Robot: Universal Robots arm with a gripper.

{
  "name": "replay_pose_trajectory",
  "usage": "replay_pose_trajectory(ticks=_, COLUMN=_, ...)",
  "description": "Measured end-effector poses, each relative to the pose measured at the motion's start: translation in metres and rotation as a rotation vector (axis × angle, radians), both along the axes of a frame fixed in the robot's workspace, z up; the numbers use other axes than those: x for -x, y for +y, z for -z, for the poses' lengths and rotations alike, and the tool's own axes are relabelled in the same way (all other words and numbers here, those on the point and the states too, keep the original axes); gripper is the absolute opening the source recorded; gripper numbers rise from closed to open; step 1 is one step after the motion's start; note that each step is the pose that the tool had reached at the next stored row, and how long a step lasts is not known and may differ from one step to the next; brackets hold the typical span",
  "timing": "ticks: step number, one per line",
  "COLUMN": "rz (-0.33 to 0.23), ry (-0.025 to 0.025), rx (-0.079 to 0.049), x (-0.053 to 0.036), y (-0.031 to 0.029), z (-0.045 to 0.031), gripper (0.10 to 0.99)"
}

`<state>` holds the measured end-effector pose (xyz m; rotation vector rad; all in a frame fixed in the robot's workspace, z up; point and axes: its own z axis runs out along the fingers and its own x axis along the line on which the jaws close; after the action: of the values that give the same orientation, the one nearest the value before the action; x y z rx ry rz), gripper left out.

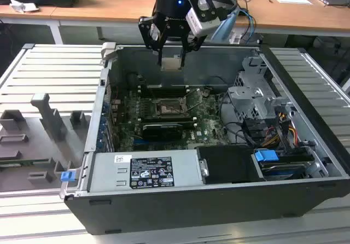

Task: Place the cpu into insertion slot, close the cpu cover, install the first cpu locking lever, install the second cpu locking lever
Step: 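Place the cpu into insertion slot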

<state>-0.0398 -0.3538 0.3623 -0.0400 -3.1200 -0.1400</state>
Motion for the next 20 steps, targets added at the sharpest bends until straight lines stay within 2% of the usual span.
replay_pose_trajectory(ticks=4, rz=0.006, ry=0.0000, rx=0.001, x=0.0000, y=-0.0015, z=0.0002, gripper=0.529)
replay_pose_trajectory(ticks=8, rz=0.055, ry=0.0000, rx=0.001, x=-0.0001, y=-0.0015, z=0.0005, gripper=0.529)
replay_pose_trajectory(ticks=13, rz=0.067, ry=0.0041, rx=0.001, x=0.0000, y=-0.0024, z=0.0021, gripper=0.529)
replay_pose_trajectory(ticks=17, rz=0.077, ry=0.0040, rx=0.002, x=-0.0001, y=-0.0024, z=0.0026, gripper=0.529)
replay_pose_trajectory(ticks=20, rz=0.106, ry=0.0041, rx=0.004, x=0.0000, y=-0.0024, z=0.0029, gripper=0.529)
